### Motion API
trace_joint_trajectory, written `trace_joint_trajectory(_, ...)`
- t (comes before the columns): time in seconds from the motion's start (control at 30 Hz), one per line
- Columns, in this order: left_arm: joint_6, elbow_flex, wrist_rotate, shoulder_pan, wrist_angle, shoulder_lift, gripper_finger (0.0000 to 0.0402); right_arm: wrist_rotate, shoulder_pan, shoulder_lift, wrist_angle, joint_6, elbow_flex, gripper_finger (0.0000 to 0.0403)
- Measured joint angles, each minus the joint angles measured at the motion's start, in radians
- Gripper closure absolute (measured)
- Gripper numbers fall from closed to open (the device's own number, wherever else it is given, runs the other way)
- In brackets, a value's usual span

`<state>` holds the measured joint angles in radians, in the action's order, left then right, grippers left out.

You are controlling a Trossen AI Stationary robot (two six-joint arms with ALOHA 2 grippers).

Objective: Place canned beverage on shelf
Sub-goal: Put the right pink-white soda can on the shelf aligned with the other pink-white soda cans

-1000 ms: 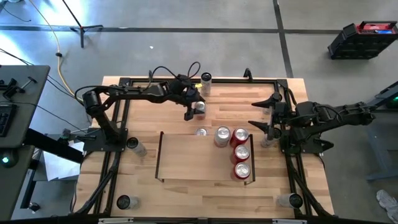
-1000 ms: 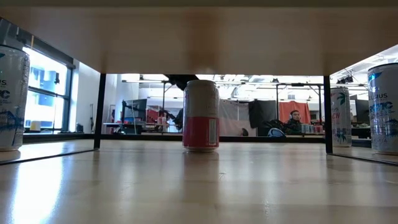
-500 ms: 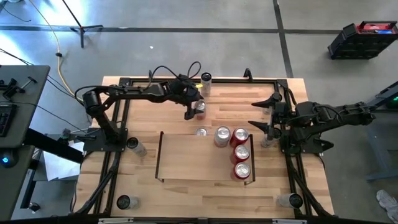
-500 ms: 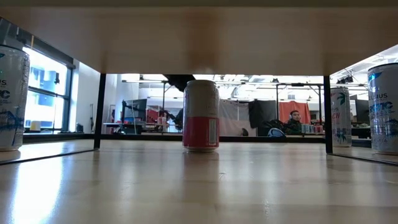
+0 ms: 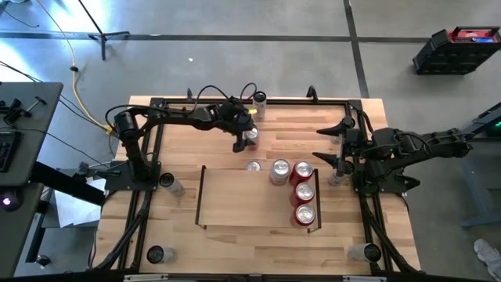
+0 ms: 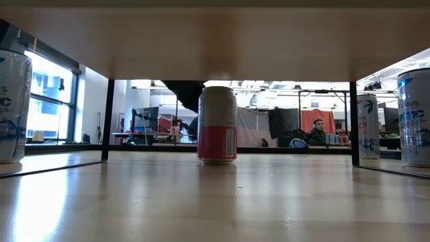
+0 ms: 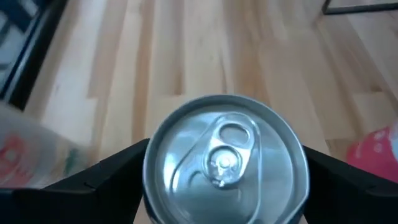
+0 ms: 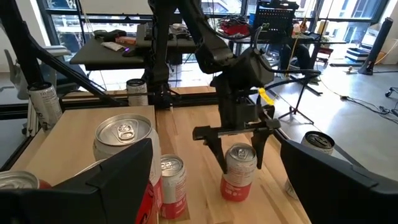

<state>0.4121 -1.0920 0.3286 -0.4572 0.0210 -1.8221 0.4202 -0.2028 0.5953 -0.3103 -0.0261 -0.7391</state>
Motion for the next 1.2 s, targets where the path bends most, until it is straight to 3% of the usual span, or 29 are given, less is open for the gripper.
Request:
trace_joint_trajectory(0.23,-0.123,0.000,-0.109,0.001,-0.006,0.003,0.0122,0.000,0.000,0.000,0.001,0.000,0.000,0.0061)
trace_joint_trajectory(0.43,-0.289,0.026,-0.247,0.017,0.061,0.057,0.0122,0.000,0.000,0.000,0.001,-0.019,0.000,0.0061)
trace_joint_trajectory(0.57,-0.425,0.138,-0.464,0.043,0.015,0.163,0.0122,0.002,0.000,0.000,0.001,-0.019,0.000,0.0061)
trace_joint_trajectory(0.73,-0.742,0.302,-0.782,0.083,-0.060,0.344,0.0121,0.037,0.000,0.006,0.006,-0.017,0.000,0.0061)
trace_joint_trajectory(0.87,-0.966,0.398,-0.986,0.114,-0.043,0.416,0.0117,0.080,0.000,0.024,0.029,0.006,0.000,0.0061)
trace_joint_trajectory(1.0,-1.135,0.439,-1.096,0.128,-0.050,0.406,0.0116,0.081,0.000,0.055,0.050,0.007,0.000,0.0061)
trace_joint_trajectory(1.2,-1.262,0.455,-1.204,0.133,-0.040,0.366,0.0114,0.082,0.000,0.088,0.060,0.008,0.000,0.0061)
